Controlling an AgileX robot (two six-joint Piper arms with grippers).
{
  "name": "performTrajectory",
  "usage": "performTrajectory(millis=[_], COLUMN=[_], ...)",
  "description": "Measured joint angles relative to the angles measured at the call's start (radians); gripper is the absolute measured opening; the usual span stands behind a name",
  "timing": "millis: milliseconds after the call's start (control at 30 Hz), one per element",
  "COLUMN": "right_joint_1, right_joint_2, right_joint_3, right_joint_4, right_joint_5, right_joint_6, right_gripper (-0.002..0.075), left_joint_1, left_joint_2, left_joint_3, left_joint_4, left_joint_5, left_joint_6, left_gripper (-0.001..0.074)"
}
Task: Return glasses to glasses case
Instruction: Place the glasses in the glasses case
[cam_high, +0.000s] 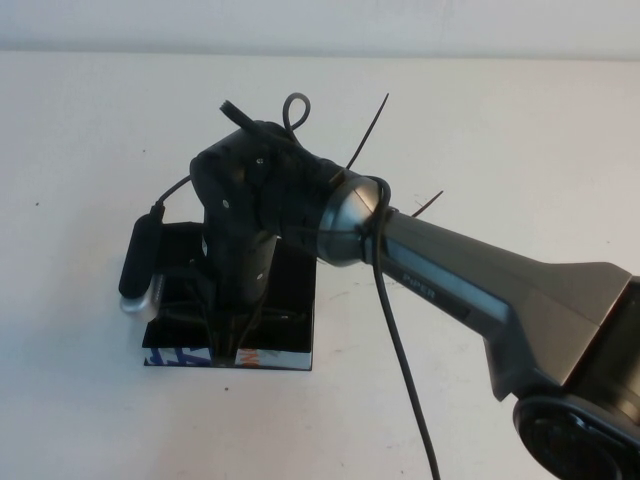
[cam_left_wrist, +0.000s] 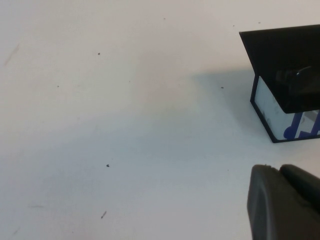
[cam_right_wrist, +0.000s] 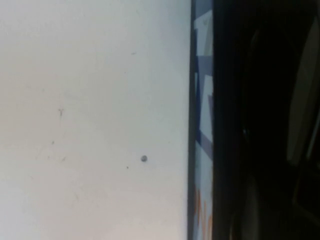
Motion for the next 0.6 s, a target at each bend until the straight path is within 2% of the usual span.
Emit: performTrajectory(millis=[433, 533, 600], right_joint_1=[0.002, 0.002, 0.002], right_joint_2=[0.01, 0.012, 0.012], right_joint_3=[0.0, 0.0, 0.0], right_joint_4=[0.0, 0.0, -0.007], right_joint_5=[0.0, 0.0, 0.0], right_joint_6=[0.0, 0.002, 0.002], right_gripper=[0.0064, 0.0127, 0.0201], left_joint_1=[0.0, 0.0, 0.0], left_joint_2=[0.0, 0.0, 0.0], left_joint_3=[0.0, 0.0, 0.0], left_joint_4=[0.0, 0.0, 0.0], left_joint_5=[0.0, 0.0, 0.0], left_joint_6=[0.0, 0.0, 0.0], left_gripper=[-0.0004, -0.0004, -0.0004])
